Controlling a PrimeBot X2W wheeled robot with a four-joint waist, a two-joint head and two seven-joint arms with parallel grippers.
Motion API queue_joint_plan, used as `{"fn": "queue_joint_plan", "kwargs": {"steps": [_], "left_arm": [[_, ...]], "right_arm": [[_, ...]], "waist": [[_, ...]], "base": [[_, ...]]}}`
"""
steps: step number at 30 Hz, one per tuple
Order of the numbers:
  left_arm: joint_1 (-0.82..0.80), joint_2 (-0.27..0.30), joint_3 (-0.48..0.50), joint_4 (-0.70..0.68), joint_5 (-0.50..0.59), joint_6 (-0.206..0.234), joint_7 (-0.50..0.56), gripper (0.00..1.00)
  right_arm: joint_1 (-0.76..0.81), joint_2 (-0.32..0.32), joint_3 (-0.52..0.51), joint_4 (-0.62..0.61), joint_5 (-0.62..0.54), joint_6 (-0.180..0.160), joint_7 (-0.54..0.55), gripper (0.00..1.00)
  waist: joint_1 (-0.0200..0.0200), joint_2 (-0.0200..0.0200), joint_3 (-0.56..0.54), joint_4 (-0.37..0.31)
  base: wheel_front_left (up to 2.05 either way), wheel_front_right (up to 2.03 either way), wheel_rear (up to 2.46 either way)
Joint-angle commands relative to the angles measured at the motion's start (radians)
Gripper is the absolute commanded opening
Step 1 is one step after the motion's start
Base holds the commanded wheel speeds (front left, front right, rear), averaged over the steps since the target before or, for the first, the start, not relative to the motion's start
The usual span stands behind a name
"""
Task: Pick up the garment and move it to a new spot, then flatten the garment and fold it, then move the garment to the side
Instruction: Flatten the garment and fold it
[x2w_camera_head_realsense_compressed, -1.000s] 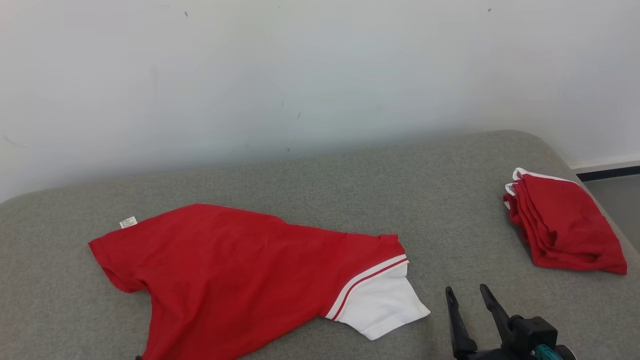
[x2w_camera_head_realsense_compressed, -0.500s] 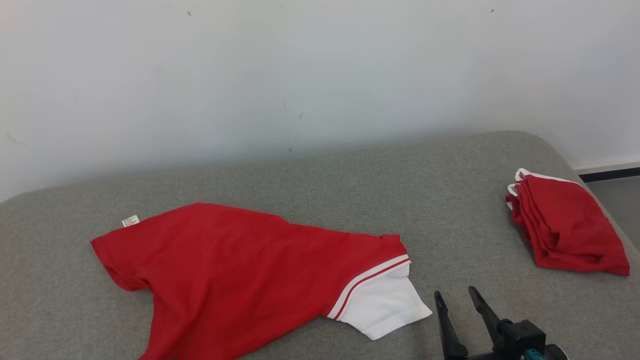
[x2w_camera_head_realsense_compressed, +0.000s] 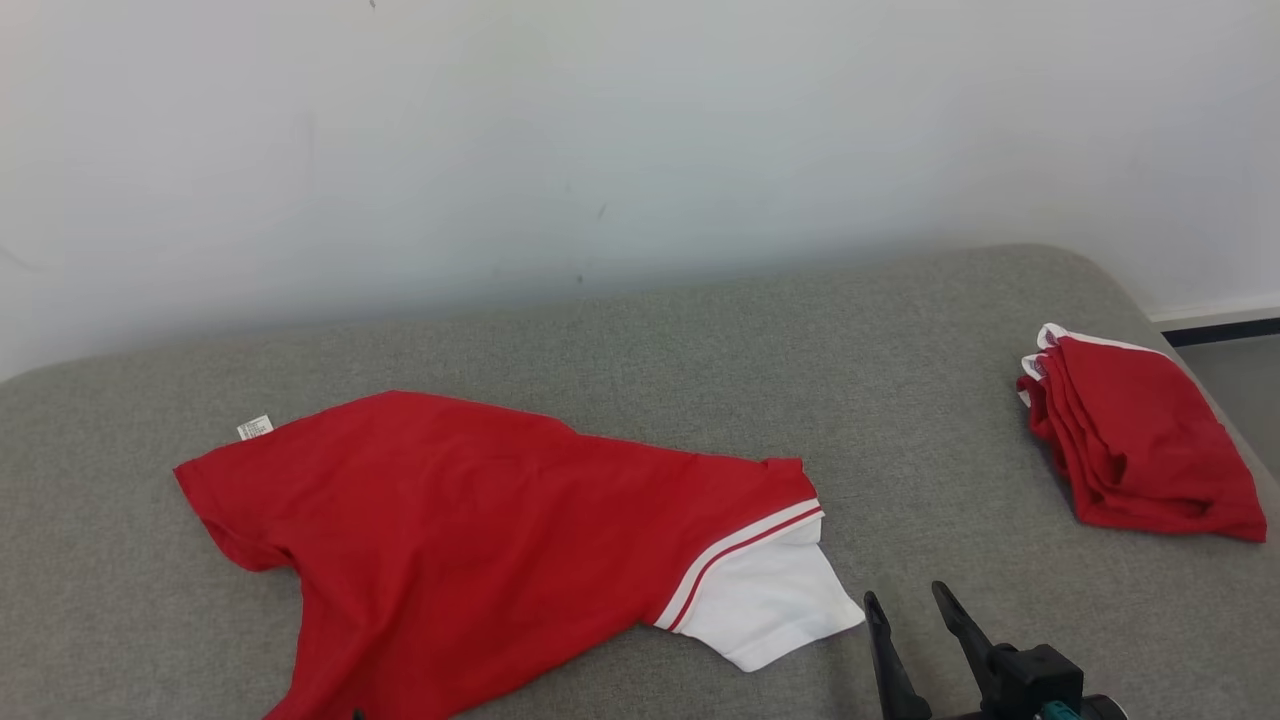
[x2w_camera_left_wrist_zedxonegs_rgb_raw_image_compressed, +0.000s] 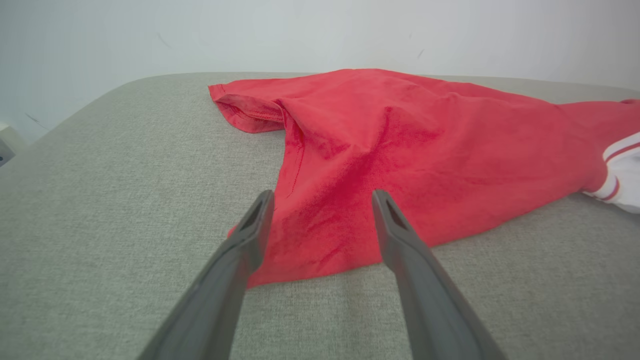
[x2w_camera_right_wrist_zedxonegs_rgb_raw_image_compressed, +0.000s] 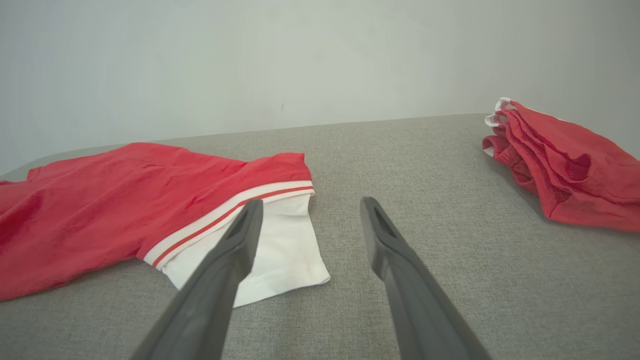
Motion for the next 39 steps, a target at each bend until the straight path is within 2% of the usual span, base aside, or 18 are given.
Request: {"fn": "queue_joint_plan", "kwargs": {"steps": [1, 15, 29, 30, 31, 33, 39], "left_arm": [[-0.004, 0.0, -0.003, -0.002, -0.011, 0.006, -0.003, 1.0], [-0.057, 0.0, -0.06, 0.01, -0.05, 0.049, -0.003, 1.0], [-0.107, 0.0, -0.091, 0.019, -0.059, 0.064, -0.003, 1.0], [-0.106, 0.0, -0.091, 0.02, -0.06, 0.064, -0.003, 1.0], [-0.104, 0.0, -0.089, 0.02, -0.061, 0.066, -0.003, 1.0], [-0.1, 0.0, -0.087, 0.02, -0.061, 0.066, -0.003, 1.0], [-0.093, 0.0, -0.072, 0.014, -0.067, 0.073, -0.003, 1.0]], "right_arm": [[-0.005, 0.0, -0.001, 0.006, -0.005, -0.002, 0.0, 1.0], [-0.074, 0.001, -0.019, 0.118, 0.024, -0.002, 0.0, 1.0], [-0.144, 0.001, -0.048, 0.252, 0.038, -0.002, 0.0, 1.0], [-0.143, 0.001, -0.049, 0.262, 0.036, -0.002, 0.001, 0.85], [-0.141, 0.001, -0.05, 0.272, 0.039, -0.002, 0.001, 0.54], [-0.14, 0.001, -0.05, 0.284, 0.043, -0.002, 0.002, 0.0], [-0.139, 0.0, -0.061, 0.274, 0.056, -0.002, 0.002, 0.0]], "waist": [[0.0, 0.0, 0.015, 0.004], [0.0, 0.0, 0.137, 0.057], [0.0, 0.0, 0.199, 0.1], [0.0, 0.0, 0.199, 0.101], [0.0, 0.0, 0.198, 0.101], [0.0, 0.0, 0.196, 0.101], [0.0, 0.0, 0.188, 0.097]], "base": [[0.0, 0.0, 0.0], [0.0, 0.0, 0.0], [0.0, 0.0, 0.0], [0.0, 0.0, 0.0], [0.0, 0.0, 0.0], [0.0, 0.0, 0.0], [0.0, 0.0, 0.0]]}}
